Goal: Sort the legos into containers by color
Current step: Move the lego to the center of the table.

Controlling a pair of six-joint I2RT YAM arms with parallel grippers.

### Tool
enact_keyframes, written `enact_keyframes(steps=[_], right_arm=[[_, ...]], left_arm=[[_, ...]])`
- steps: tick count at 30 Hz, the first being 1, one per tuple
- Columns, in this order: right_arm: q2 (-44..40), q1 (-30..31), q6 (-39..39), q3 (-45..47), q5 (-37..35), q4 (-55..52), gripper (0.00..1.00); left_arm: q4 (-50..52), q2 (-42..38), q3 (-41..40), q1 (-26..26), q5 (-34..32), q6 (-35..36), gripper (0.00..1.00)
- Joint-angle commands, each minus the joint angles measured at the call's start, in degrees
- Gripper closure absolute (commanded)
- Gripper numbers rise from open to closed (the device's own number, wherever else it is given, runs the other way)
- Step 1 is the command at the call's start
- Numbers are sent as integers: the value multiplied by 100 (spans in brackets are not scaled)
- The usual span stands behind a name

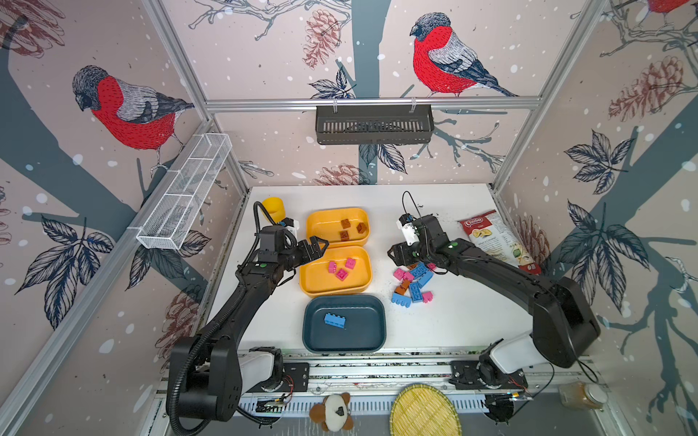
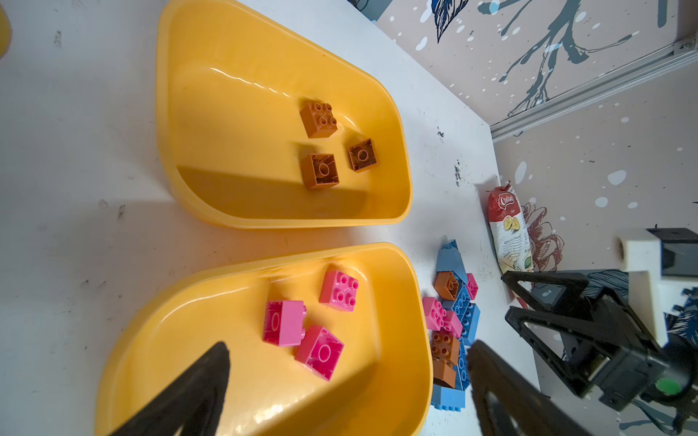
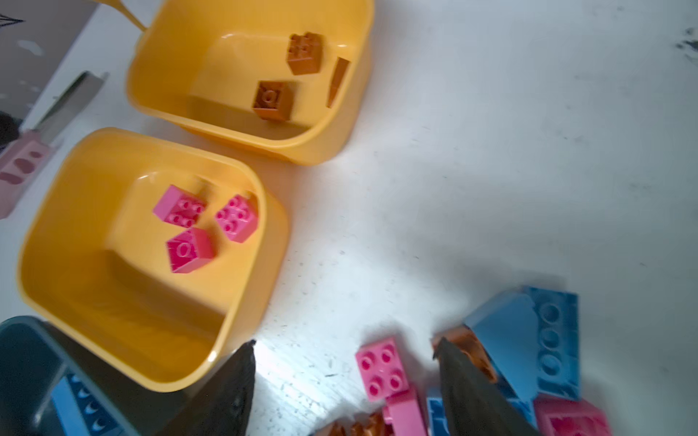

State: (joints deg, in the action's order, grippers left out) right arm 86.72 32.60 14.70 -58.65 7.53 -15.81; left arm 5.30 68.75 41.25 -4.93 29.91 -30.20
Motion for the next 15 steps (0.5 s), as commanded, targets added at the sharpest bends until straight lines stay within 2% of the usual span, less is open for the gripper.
enact_keyframes(steps=[1, 5, 10, 15], right_arm=[[224, -298, -210, -102, -614, -587, 24], [635, -701, -103, -303, -648, -652, 26], [1044, -730, 303, -476, -680, -519, 30], [1425, -698, 386, -619, -841, -493, 37]], left_arm=[[-222, 49, 38, -30, 85, -57, 3], [-253, 84, 32, -70, 88, -79, 3], [-236, 103, 45, -78, 71, -50, 3], [-225, 114, 46, -78, 74, -36, 3]])
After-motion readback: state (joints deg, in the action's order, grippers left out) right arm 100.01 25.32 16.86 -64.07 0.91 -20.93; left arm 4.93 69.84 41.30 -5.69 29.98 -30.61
